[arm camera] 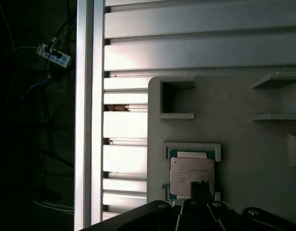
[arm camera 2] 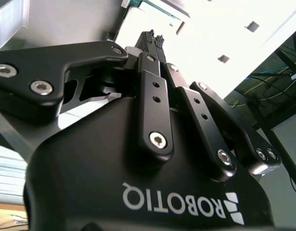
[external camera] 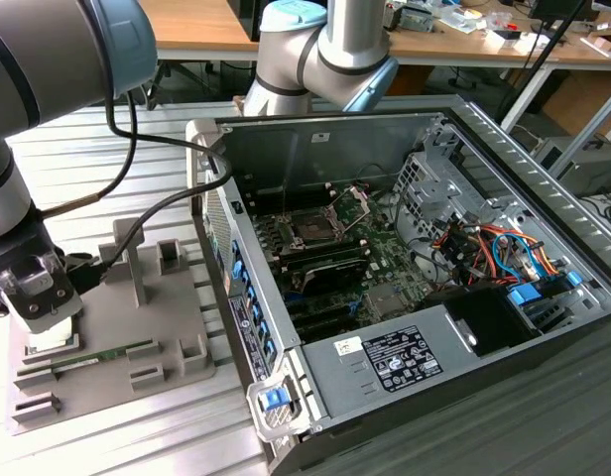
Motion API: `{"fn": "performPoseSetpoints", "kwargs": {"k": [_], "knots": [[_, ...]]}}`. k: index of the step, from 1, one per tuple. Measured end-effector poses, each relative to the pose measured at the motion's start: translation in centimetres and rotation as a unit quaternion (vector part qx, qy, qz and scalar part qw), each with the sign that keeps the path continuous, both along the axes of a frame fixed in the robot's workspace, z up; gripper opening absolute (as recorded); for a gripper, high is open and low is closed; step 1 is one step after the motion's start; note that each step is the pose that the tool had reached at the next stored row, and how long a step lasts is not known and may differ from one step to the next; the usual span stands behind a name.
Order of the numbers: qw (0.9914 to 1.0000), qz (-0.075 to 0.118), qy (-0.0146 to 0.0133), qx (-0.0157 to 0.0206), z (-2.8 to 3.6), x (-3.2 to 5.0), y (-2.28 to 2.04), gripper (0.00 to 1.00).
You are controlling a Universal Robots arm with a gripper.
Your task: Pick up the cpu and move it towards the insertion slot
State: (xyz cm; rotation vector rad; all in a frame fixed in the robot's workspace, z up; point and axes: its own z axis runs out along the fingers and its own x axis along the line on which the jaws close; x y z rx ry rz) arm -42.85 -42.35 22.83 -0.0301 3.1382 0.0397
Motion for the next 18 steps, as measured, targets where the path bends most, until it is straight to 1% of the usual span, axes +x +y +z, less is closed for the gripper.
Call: {"fn": "performPoseSetpoints", "kwargs": {"k": [12, 18], "knots": [[1.0, 0.0, 0.0, 0.0, -0.83, 0.0, 0.0, 0.11], [1.0, 0.0, 0.0, 0.0, -0.96, 0.0, 0.0, 0.11]]}}
